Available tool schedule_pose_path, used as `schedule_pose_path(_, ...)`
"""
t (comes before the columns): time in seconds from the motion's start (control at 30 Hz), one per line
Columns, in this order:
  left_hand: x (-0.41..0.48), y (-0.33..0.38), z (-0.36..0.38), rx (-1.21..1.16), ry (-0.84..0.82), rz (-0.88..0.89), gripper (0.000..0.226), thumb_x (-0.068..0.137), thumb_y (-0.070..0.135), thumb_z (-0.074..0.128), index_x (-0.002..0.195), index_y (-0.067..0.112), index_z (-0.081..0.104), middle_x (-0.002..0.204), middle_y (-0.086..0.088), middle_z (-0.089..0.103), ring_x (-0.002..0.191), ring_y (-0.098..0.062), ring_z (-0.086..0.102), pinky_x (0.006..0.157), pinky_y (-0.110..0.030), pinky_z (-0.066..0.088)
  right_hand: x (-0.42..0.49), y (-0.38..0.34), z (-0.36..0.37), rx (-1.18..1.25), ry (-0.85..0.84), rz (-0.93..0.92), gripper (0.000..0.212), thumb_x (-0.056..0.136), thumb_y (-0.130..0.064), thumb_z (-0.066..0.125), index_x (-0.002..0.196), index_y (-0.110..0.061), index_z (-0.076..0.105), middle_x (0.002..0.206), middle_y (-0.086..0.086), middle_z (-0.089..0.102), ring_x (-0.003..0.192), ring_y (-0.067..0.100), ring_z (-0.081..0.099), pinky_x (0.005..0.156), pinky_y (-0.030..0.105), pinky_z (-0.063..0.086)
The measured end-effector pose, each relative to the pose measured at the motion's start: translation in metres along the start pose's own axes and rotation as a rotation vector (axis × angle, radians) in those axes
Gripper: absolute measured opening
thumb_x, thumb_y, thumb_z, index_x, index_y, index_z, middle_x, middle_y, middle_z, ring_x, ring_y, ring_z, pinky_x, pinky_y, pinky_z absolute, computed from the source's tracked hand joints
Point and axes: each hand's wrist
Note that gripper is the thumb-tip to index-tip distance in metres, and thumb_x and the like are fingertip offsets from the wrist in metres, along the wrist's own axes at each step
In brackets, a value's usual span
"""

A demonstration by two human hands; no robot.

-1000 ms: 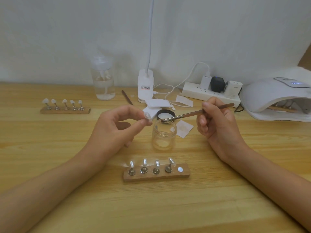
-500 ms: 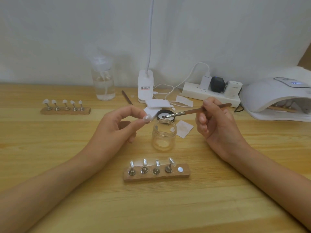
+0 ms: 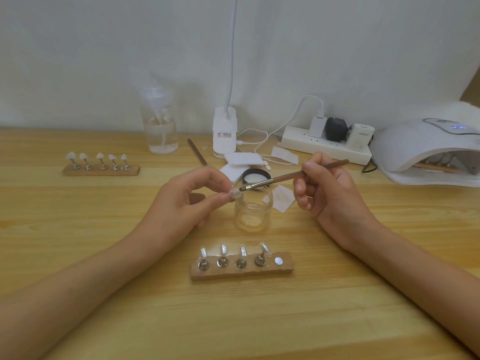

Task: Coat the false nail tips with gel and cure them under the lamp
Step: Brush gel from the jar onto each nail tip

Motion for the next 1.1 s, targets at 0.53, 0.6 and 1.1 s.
schedule_pose_path(0.53,-0.0002,0.0020,0.0013,0.015,0.004,0.008,0.013,0.077,0.039,0.068,0.083,0.027,0.069,0.091,0.010,0.069,0.049,-0.010,0.045,0.047,-0.015,0.038,0.0005,0.0019,0.0006,-0.026,0.014,-0.009,0.019,0.088,-0.025,0.058,0.077,-0.016,0.045,0.059,0.002,0.060,0.050,0.011,0.054,0.046,0.018,0.044)
schedule_pose_path(0.6,0.0000,0.0019,0.0013,0.017,-0.003,0.011,0.017,0.076,0.042,0.068,0.084,0.027,0.070,0.094,0.007,0.069,0.050,-0.012,0.045,0.047,-0.015,0.038,0.0009,0.0016,-0.0005,-0.024,0.047,-0.009,0.019,0.086,-0.025,0.059,0.077,-0.016,0.045,0.058,0.001,0.059,0.050,0.010,0.053,0.046,0.018,0.044)
schedule_pose_path(1.1,0.0000,0.0015,0.0014,0.038,0.005,0.003,0.009,0.078,0.041,0.068,0.081,0.032,0.071,0.093,0.010,0.070,0.054,-0.018,0.044,0.048,-0.016,0.037,-0.0004,0.0016,0.0014,-0.028,0.039,-0.025,0.019,0.087,-0.025,0.059,0.075,-0.018,0.046,0.058,0.001,0.058,0.050,0.011,0.053,0.046,0.018,0.044)
Point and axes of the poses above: each hand's wrist, its own x-axis towards the middle knuckle, its own z-axis out of the palm, y = z × x
